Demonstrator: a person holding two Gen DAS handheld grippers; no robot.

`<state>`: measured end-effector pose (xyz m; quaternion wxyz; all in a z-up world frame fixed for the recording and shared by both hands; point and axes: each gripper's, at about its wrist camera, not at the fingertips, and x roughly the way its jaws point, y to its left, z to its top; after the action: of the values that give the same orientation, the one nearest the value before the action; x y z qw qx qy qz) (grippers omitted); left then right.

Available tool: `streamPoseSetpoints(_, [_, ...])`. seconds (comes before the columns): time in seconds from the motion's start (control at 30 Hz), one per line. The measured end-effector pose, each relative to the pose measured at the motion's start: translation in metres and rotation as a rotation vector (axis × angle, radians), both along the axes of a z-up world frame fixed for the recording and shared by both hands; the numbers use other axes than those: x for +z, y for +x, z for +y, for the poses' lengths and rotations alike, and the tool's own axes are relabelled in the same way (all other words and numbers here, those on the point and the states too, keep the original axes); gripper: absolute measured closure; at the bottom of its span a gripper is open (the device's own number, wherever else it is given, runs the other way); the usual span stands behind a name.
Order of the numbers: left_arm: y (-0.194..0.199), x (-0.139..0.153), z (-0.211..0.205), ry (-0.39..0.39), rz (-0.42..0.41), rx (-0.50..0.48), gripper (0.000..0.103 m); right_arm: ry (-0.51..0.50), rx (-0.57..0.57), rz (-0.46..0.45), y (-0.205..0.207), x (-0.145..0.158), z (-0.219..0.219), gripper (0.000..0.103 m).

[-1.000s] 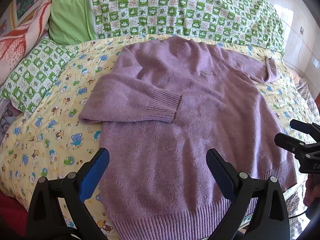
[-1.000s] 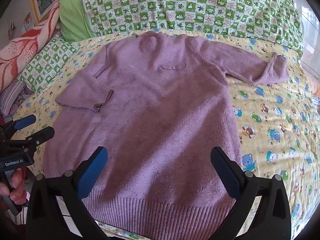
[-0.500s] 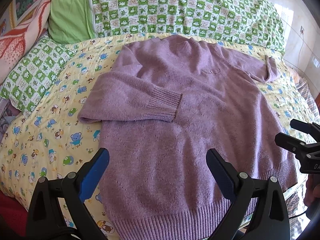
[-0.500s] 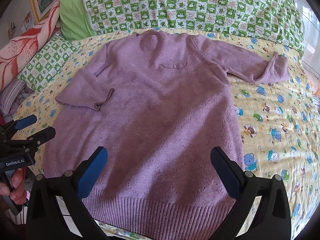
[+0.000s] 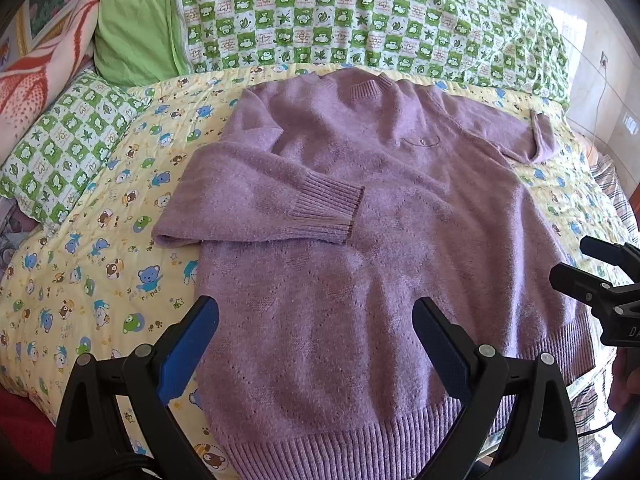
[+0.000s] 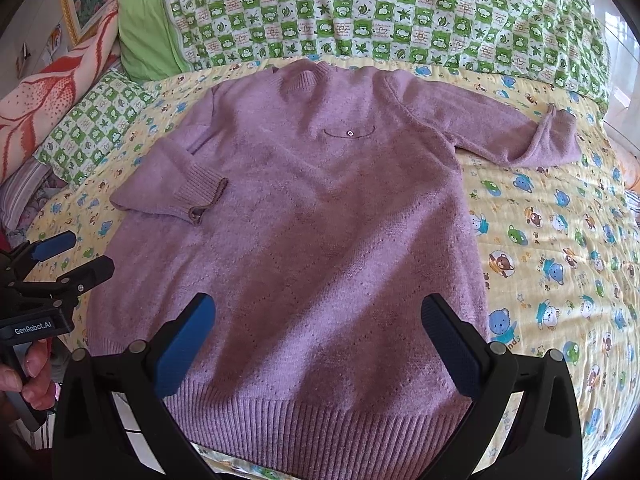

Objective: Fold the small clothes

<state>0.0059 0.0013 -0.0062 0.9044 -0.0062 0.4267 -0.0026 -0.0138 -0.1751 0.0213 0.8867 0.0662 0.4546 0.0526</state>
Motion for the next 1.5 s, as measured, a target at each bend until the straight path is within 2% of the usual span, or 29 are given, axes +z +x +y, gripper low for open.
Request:
streamPoseSetpoints(0.23, [0.003,0.0,0.002,-0.004,0.005,0.002,0.005,0.002,0.001,-0.005,-0.001,-0.002,0.001,0.001])
streamPoseSetpoints(0.67, [0.007,-0.004,0.001,-0.014,0.01,-0.001,0.005,-0.011,0.003,0.038,0.006,-0.001,0.002,0.0])
streamPoseSetpoints(0.93, [0.013,-0.005,-0.002,-0.001,0.015,-0.005,0.005,0.003,-0.003,0.002,0.011,-0.001,0.0,0.0])
streamPoseSetpoints(1.07, [0.017,-0.008,-0.006,-0.001,0.026,-0.01,0.005,0.033,-0.011,-0.045,0.014,0.001,-0.007,0.0])
streamPoseSetpoints(1.27, [0.025,-0.01,-0.012,-0.018,0.055,-0.015,0.005,0.006,-0.019,0.005,0.018,-0.002,-0.016,0.0])
streamPoseSetpoints(1.37, [0.031,-0.01,-0.015,-0.014,0.029,-0.02,0.005,0.028,-0.04,0.042,0.022,-0.004,-0.025,0.001])
streamPoseSetpoints(1.5, [0.042,-0.01,-0.019,-0.037,0.057,-0.033,0.005,0.044,-0.086,0.047,0.028,-0.002,-0.045,0.001])
